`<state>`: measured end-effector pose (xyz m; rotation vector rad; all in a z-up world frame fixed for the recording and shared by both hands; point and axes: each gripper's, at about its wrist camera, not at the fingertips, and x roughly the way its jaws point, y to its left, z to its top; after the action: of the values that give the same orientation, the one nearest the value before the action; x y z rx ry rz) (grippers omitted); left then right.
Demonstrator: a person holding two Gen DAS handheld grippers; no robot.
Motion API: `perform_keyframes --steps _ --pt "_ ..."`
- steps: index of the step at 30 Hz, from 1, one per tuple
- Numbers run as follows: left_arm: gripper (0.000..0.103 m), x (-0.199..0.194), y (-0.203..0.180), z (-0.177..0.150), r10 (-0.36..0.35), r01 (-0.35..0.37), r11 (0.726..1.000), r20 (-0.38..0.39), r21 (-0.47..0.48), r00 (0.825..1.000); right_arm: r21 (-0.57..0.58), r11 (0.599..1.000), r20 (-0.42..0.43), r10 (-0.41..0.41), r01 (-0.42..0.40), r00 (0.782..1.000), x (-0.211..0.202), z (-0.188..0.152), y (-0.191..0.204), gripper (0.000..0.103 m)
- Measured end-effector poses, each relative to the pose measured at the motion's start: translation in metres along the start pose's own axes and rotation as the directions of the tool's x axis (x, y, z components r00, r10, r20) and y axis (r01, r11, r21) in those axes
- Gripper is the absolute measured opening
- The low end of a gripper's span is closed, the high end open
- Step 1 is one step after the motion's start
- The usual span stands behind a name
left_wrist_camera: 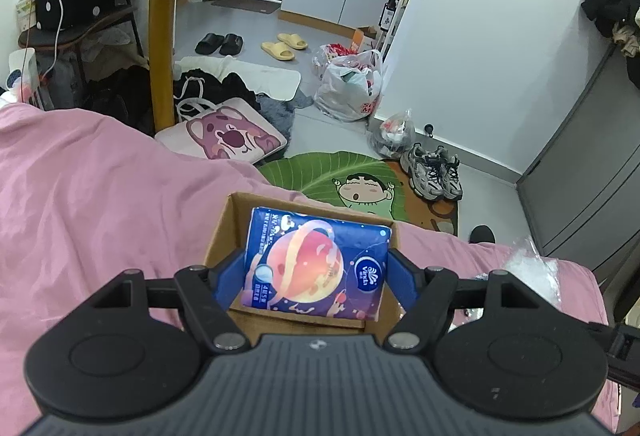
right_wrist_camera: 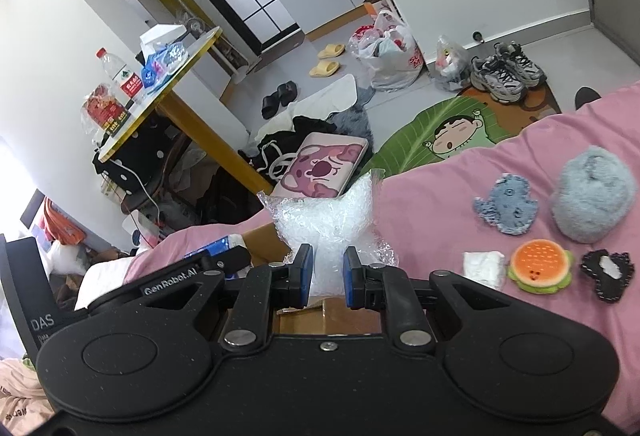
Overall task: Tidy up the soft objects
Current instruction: 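Carry the tissue pack with the left tool over the box while the right tool carries the bag, then lower and release the tissue pack into the box while the right tool releases the bag there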
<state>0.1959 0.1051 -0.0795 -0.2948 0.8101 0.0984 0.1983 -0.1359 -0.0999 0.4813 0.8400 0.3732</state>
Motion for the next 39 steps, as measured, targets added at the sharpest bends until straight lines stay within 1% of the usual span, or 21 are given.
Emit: perform_keyframes --steps 2,5,10,18,21,23,28,32,34,35,36,37,38,39 --pt "0.073 0.005 0.003 -0.001 0.020 -0.020 1.000 0.000 0.006 1.000 -0.008 1.000 -0.006 -0.005 0.005 1.000 0.008 0.000 0.003 0.016" --pt "0.073 0.013 0.009 0.000 0.010 -0.010 1.000 -0.017 -0.005 1.000 -0.020 1.000 -0.013 -0.011 0.010 1.000 0.018 0.001 0.007 0.016" --pt "0.073 0.027 0.023 0.001 0.018 -0.021 0.998 -0.052 -0.058 0.998 -0.028 1.000 -0.021 -0.007 0.006 1.000 0.031 0.003 0.016 0.016" --pt "0.073 0.040 0.036 0.004 0.027 -0.035 0.993 -0.074 -0.109 0.997 -0.058 0.998 -0.034 -0.008 0.006 0.999 0.047 0.000 0.032 0.016" --pt "0.075 0.041 0.042 0.006 0.027 -0.039 0.989 -0.079 -0.142 0.996 -0.056 0.998 -0.039 -0.003 0.001 0.999 0.050 0.001 0.036 0.016" --pt "0.077 0.038 0.046 0.007 0.017 -0.028 0.986 -0.068 -0.164 0.998 -0.060 0.998 -0.037 -0.005 0.003 0.999 0.051 0.001 0.039 0.016" --pt "0.077 0.027 0.049 0.008 0.017 -0.025 0.984 -0.050 -0.175 0.999 -0.066 0.998 -0.032 0.007 -0.009 0.999 0.053 0.004 0.043 0.017" --pt "0.077 0.020 0.053 0.008 0.030 -0.036 0.980 -0.032 -0.197 0.999 -0.059 0.998 -0.034 -0.002 0.000 0.999 0.060 0.005 0.046 0.017" --pt "0.077 0.017 0.054 0.008 0.040 -0.046 0.979 -0.035 -0.199 0.999 -0.048 0.999 -0.042 0.015 -0.017 0.999 0.062 0.005 0.047 0.021" --pt "0.077 0.015 0.055 0.007 0.043 -0.049 0.979 -0.033 -0.198 0.999 -0.038 0.999 -0.052 0.005 -0.007 0.999 0.063 0.005 0.046 0.022" --pt "0.077 0.014 0.056 0.007 0.048 -0.053 0.979 -0.031 -0.198 0.998 -0.025 1.000 -0.057 0.002 -0.003 0.998 0.063 0.006 0.044 0.030" --pt "0.078 0.011 0.057 0.007 0.055 -0.060 0.978 -0.029 -0.200 0.998 -0.014 1.000 -0.050 0.007 -0.007 0.999 0.060 0.007 0.043 0.035" --pt "0.078 0.009 0.057 0.007 0.059 -0.064 0.977 -0.029 -0.202 0.998 -0.008 1.000 -0.037 0.012 -0.013 0.999 0.055 0.008 0.041 0.036" --pt "0.078 0.008 0.057 0.006 0.062 -0.067 0.977 -0.030 -0.203 0.998 -0.008 1.000 -0.027 0.012 -0.013 1.000 0.049 0.008 0.040 0.040"
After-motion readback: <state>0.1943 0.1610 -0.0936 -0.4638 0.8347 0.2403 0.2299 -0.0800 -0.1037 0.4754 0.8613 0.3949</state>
